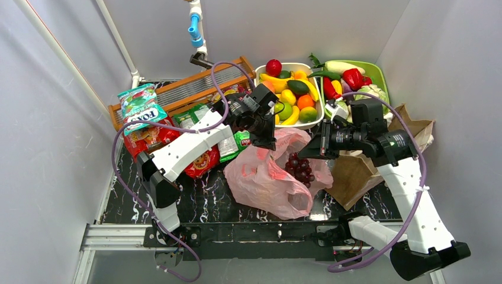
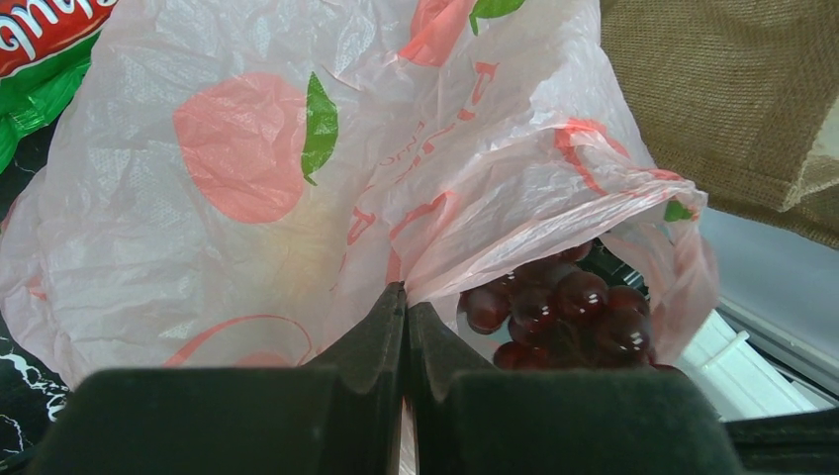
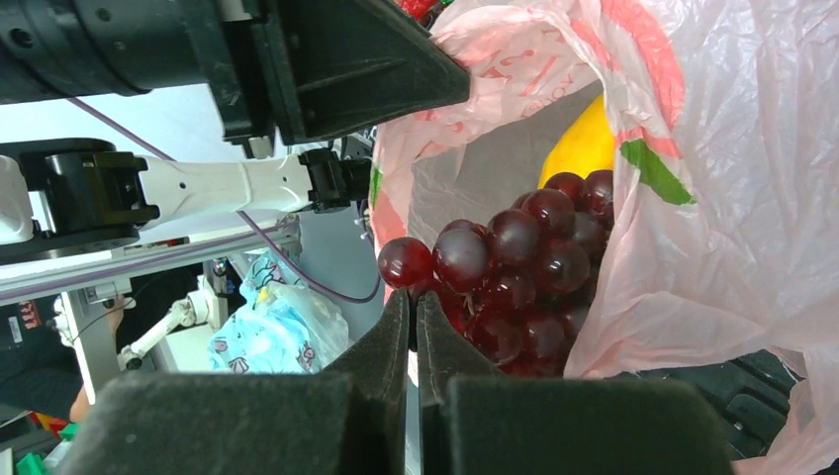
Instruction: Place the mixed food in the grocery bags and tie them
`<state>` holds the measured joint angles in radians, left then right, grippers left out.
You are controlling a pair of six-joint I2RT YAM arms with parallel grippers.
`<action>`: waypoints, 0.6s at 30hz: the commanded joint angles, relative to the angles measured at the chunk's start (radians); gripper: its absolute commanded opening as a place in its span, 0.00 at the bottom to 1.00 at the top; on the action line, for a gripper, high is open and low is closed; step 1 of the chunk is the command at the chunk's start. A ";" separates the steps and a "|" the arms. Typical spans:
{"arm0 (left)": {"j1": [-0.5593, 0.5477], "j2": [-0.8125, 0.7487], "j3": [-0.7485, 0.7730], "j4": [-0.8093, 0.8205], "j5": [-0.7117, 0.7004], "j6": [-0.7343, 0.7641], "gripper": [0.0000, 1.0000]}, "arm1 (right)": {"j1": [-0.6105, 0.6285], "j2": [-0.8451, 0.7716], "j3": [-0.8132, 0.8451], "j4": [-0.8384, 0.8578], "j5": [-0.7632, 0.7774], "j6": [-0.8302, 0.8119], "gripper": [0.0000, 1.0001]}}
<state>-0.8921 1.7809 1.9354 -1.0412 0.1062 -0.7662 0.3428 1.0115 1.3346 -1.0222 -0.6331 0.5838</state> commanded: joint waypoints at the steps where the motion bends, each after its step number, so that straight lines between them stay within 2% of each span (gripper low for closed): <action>1: 0.010 -0.004 0.051 -0.026 0.020 0.008 0.00 | 0.012 -0.002 -0.012 0.047 -0.039 0.014 0.01; 10: 0.012 0.001 0.051 -0.013 0.032 0.007 0.00 | 0.023 0.020 -0.077 0.121 -0.022 0.029 0.01; 18: 0.012 -0.012 0.029 -0.002 0.036 0.002 0.00 | 0.035 0.087 -0.061 0.155 0.014 0.019 0.01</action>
<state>-0.8856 1.7935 1.9606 -1.0405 0.1238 -0.7666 0.3691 1.0840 1.2526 -0.9337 -0.6243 0.6029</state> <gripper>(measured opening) 0.009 0.041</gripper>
